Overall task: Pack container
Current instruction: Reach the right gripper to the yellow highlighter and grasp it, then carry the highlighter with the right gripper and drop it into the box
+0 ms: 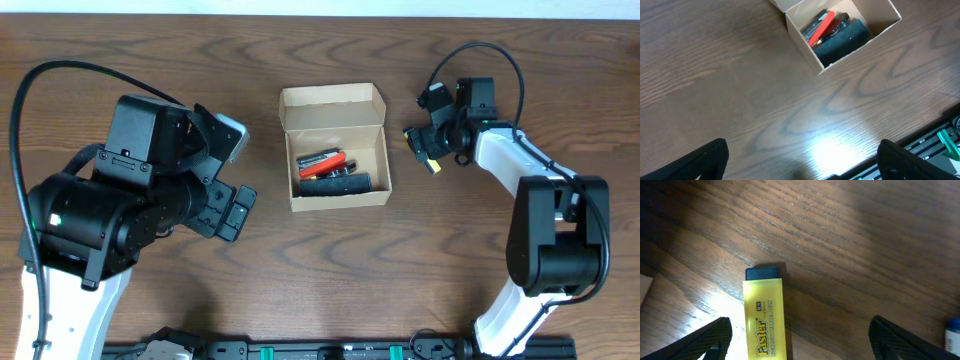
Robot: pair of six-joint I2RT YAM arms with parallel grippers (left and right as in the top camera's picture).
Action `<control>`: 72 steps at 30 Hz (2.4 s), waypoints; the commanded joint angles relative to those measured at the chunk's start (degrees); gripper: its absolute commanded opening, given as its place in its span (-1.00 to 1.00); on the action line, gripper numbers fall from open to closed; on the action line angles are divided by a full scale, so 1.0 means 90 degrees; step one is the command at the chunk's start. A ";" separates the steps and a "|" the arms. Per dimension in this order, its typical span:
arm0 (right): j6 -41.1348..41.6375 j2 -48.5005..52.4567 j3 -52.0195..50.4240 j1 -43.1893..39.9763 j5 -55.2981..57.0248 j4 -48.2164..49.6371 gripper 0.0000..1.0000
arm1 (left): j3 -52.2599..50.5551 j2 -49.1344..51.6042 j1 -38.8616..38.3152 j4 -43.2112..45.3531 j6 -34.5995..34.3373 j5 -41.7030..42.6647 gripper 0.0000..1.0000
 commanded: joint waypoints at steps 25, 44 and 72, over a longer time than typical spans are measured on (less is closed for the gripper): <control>0.0355 0.0335 0.0119 0.0075 0.0019 -0.0459 -0.55 | -0.0017 -0.0002 0.0010 -0.0022 -0.0075 0.0046 0.90; 0.2654 -0.2259 0.0903 0.0585 -0.0073 -0.1122 -0.95 | -0.0017 -0.0002 0.0010 -0.0022 -0.0075 0.0049 0.90; 0.5134 -0.1190 0.0865 0.2659 0.1525 -0.2732 -0.98 | -0.0017 -0.0002 0.0010 -0.0022 -0.0073 0.0046 0.90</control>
